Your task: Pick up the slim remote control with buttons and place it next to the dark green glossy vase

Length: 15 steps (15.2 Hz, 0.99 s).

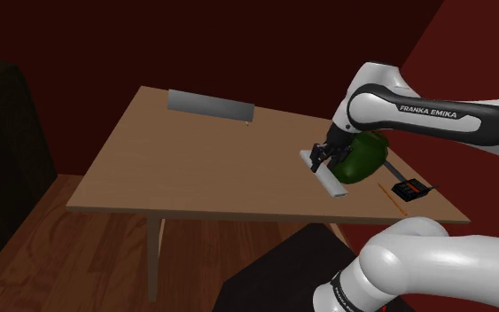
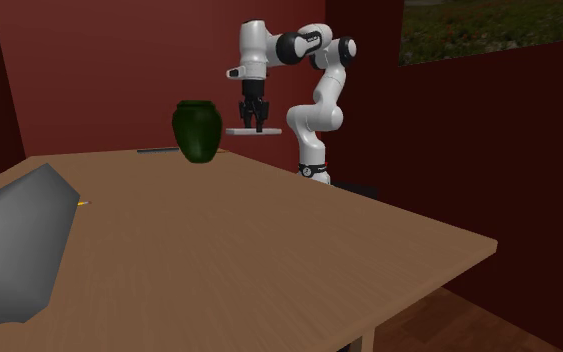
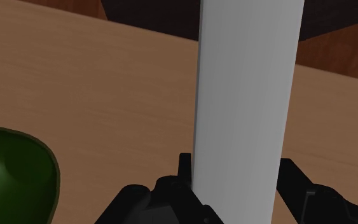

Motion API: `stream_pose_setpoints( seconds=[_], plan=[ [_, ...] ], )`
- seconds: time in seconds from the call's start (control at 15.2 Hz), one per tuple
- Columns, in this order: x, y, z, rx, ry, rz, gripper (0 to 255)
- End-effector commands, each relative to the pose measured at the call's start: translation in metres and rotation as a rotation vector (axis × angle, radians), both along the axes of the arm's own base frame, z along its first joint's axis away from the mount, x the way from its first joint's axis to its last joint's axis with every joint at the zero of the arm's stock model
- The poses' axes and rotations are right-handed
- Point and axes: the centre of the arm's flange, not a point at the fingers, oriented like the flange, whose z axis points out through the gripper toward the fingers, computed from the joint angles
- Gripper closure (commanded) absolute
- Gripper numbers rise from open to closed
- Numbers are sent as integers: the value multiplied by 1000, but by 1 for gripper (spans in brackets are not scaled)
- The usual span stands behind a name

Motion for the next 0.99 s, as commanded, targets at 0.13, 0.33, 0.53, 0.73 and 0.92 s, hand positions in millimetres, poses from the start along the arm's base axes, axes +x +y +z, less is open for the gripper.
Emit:
stream_pose_setpoints(
  seconds=[0.13, 0.33, 0.53, 0.73, 0.92],
  plan=[
    [0, 0, -22, 0, -1, 0, 255],
    [0, 0, -37, 0, -1, 0, 255],
    [0, 0, -53, 0, -1, 0, 255],
    [0, 0, -69, 0, -1, 0, 255],
    [0, 0, -85, 0, -1, 0, 255]
  ],
)
